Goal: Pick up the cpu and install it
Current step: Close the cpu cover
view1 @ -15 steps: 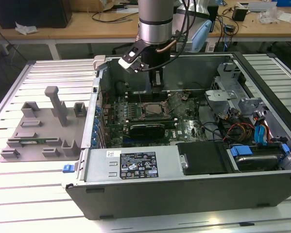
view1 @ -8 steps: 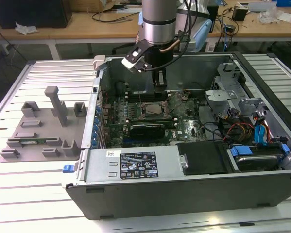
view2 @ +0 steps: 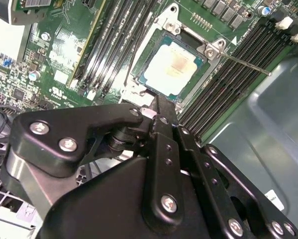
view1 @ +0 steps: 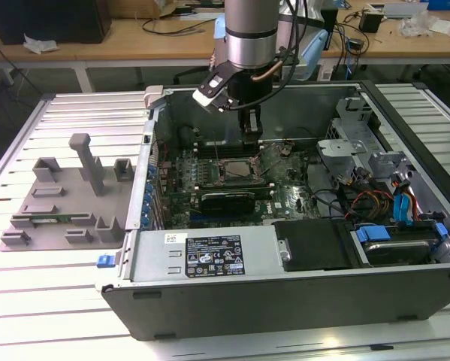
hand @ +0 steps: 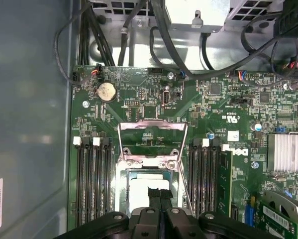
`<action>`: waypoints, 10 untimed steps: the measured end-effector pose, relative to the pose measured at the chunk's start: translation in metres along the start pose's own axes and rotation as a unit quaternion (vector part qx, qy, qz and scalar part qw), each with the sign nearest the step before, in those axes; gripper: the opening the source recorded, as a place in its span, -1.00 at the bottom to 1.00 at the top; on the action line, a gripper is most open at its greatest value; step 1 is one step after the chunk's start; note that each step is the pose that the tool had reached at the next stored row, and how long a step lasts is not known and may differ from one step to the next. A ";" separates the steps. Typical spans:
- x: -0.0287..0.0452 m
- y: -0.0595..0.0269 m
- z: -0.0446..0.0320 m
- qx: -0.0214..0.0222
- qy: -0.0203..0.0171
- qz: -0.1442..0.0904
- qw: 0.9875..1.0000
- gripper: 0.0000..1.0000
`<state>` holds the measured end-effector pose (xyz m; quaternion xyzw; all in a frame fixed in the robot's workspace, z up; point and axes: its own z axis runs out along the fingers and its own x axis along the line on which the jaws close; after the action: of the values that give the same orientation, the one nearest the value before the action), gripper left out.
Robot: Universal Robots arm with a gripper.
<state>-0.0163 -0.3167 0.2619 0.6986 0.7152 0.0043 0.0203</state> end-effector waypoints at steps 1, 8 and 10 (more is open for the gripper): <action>-0.0001 0.0000 -0.0013 0.000 0.000 0.000 1.000 -0.79; -0.0001 0.0001 -0.0039 0.000 0.000 0.000 1.000 -0.79; -0.0002 0.0017 -0.0039 0.000 0.000 0.000 1.000 -0.79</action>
<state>-0.0148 -0.3168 0.2659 0.6986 0.7152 0.0043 0.0203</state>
